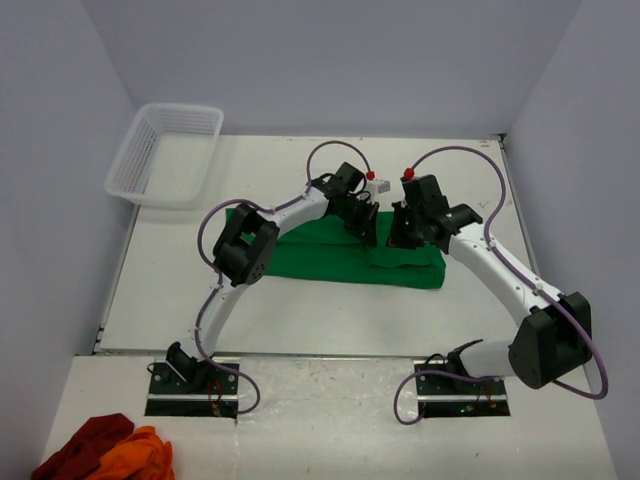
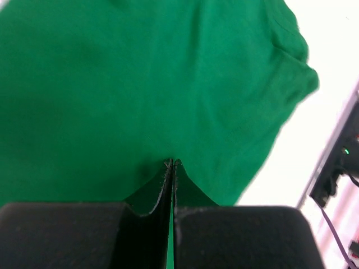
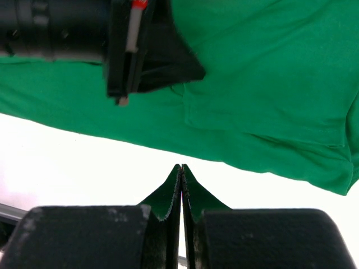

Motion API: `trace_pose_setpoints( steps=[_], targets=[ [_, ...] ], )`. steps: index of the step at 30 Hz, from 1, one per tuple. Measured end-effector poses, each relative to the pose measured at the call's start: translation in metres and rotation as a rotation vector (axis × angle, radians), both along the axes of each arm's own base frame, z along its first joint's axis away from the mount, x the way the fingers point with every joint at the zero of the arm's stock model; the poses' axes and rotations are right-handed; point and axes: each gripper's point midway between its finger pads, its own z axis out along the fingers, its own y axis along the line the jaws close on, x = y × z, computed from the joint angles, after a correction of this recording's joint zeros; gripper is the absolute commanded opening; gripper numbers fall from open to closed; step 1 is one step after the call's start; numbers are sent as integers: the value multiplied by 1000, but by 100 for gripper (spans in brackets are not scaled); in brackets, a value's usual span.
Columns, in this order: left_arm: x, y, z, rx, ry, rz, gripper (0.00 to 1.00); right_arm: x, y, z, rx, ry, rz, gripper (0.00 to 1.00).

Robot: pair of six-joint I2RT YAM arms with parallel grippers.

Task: Fold and stack the t-shirts
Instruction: Rotate the tshirt 90 degrees

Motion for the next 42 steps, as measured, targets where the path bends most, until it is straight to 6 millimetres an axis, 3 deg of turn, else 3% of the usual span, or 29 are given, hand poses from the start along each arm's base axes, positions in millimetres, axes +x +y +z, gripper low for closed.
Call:
trace_pose_setpoints(
  steps=[5,10,17,23,27,31,34,36,38,42],
  targets=[
    [23,-5,-20,34,-9,38,0,-7,3,9,13,-19,10,0],
    [48,-1,-19,31,-32,81,0,-12,4,26,35,-66,21,0],
    [113,39,-13,41,-99,220,0,-18,10,25,36,-64,45,0],
    [174,90,9,1,-167,354,0,-28,19,14,26,-38,84,0],
    [199,94,42,-64,-255,388,2,-36,24,-2,10,1,102,0],
    [198,91,80,-69,-308,427,0,-39,24,-11,-6,26,105,0],
    [189,102,123,-24,-350,515,0,-35,18,-10,-32,12,83,0],
    [170,121,147,41,-369,592,0,-30,13,-4,-58,-8,61,0],
    [140,151,155,154,-381,688,0,-22,10,8,-78,-37,42,0],
    [73,190,143,375,-366,767,0,-1,13,39,-73,-120,20,0]
  ],
)
